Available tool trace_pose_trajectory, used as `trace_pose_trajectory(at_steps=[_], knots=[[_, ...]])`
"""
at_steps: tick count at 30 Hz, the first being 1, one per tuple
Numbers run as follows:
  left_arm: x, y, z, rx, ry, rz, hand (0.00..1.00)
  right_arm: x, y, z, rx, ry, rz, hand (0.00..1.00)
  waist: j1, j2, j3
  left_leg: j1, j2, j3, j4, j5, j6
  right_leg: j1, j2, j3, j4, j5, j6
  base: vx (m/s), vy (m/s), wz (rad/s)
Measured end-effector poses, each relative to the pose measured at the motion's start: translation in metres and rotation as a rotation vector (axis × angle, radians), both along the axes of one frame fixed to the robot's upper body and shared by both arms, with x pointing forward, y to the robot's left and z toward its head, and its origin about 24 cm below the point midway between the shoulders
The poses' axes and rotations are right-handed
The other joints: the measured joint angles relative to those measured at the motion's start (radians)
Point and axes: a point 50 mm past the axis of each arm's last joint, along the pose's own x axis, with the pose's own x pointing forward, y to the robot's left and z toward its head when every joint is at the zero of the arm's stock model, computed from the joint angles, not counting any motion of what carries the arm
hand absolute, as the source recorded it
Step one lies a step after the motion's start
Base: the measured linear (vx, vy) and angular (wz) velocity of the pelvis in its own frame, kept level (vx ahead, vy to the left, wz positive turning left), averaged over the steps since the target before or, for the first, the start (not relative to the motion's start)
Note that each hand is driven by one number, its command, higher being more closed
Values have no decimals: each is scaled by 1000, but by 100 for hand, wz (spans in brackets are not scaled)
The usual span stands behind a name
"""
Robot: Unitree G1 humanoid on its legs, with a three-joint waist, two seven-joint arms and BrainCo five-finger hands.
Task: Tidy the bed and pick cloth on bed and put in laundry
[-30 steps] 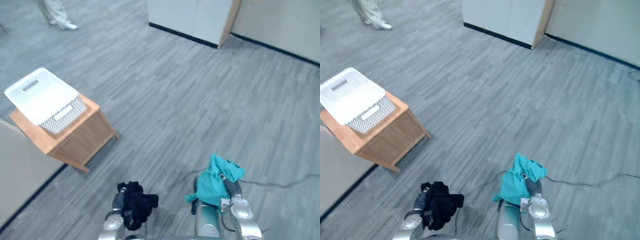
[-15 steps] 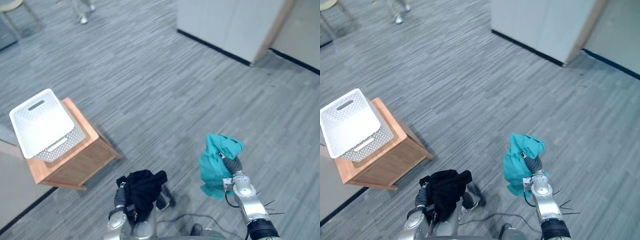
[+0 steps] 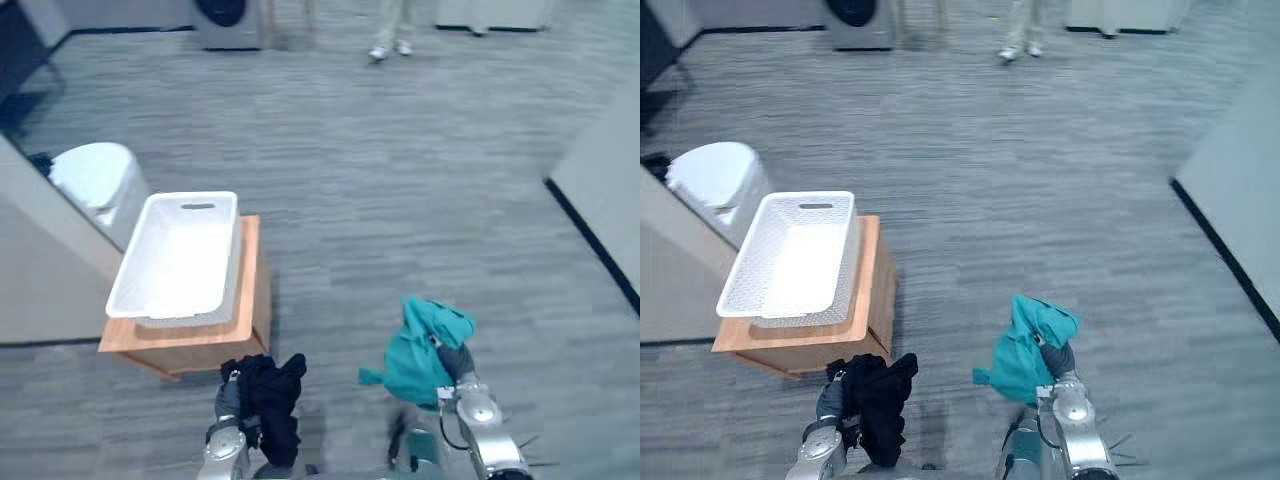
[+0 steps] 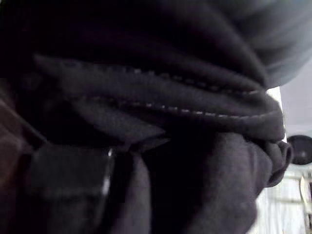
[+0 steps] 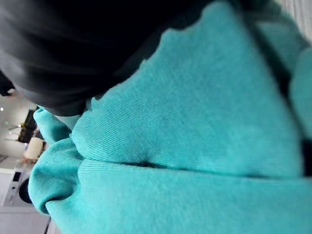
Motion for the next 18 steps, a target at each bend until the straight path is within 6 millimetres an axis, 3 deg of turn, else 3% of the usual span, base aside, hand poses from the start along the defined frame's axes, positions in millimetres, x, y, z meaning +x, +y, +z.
trace_pose_trajectory(at_steps=[2,3,4,5,6,7,8,9,10,12,13,15,16,17,18], knots=[[-11,4,-4,23,37,-4,100,-9,2,-5,8,29,-10,100,-7,-2,2,60,32,-13,0,-54,-54,2,-7,77,12,4,2,454,-494,125],[-25,10,-6,42,64,1,100,-23,3,-13,11,74,-8,100,-12,-13,-26,102,68,-60,16,-118,-88,5,9,96,109,-17,-22,625,-762,130],[-40,9,-12,33,110,23,100,-33,-4,-18,-6,112,-12,100,-5,33,-61,112,152,-86,69,-148,-112,7,76,89,186,48,-6,650,-759,108],[-43,6,-14,22,119,34,100,-34,-5,-19,-8,121,-13,100,-3,60,-75,59,203,-76,197,-146,-104,9,102,60,218,55,-17,449,-488,71],[-43,-1,-15,1,117,35,100,-31,-9,-18,-22,120,-12,100,-6,93,-75,-35,260,-68,394,-106,-61,28,122,28,226,64,-51,487,-589,59],[-45,-13,-17,-37,123,58,100,-27,-16,-14,-53,111,0,100,-2,129,-61,-181,388,-14,686,29,32,104,164,-32,186,57,-103,555,-659,61],[-43,-19,-16,-57,116,44,100,-24,-17,-13,-61,106,5,100,1,143,-46,-257,456,39,864,39,40,181,191,-65,148,39,-130,448,-531,62],[-41,-20,-16,-60,111,41,100,-23,-17,-12,-61,102,3,100,-2,136,-40,-291,469,72,931,35,43,225,194,-84,125,30,-140,428,-414,70],[-33,-19,-11,-60,74,35,100,-20,-16,-10,-60,88,4,100,-2,106,-24,-341,453,152,992,30,48,308,185,-121,77,10,-154,371,-376,74],[-21,-20,-3,-64,12,15,100,-16,-17,-6,-61,67,2,100,1,84,-22,-409,412,272,932,24,36,375,184,-177,18,-6,-156,384,-348,72],[-14,-21,2,-66,-21,2,100,-10,-19,-2,-64,44,-1,100,3,82,-21,-435,376,387,797,9,12,407,188,-235,-18,-11,-157,352,-215,69],[-8,-22,6,-70,-50,-12,100,-6,-21,1,-68,31,-8,100,2,82,-20,-424,337,587,580,5,-1,452,200,-307,-58,-9,-151,381,-194,87],[-5,-23,8,-73,-61,-24,100,-7,-24,2,-76,32,-20,100,0,80,-20,-398,306,729,453,6,2,497,210,-369,-75,-19,-137,346,-141,109],[-3,-25,9,-76,-66,-32,100,-7,-27,2,-81,31,-27,100,-4,79,-21,-384,292,806,398,7,14,518,218,-415,-76,-31,-124,435,-158,145],[-1,-25,11,-78,-80,-40,100,-7,-29,3,-94,31,-26,100,-2,78,-22,-359,273,888,342,4,55,550,227,-484,-53,-70,-100,425,-109,131]])
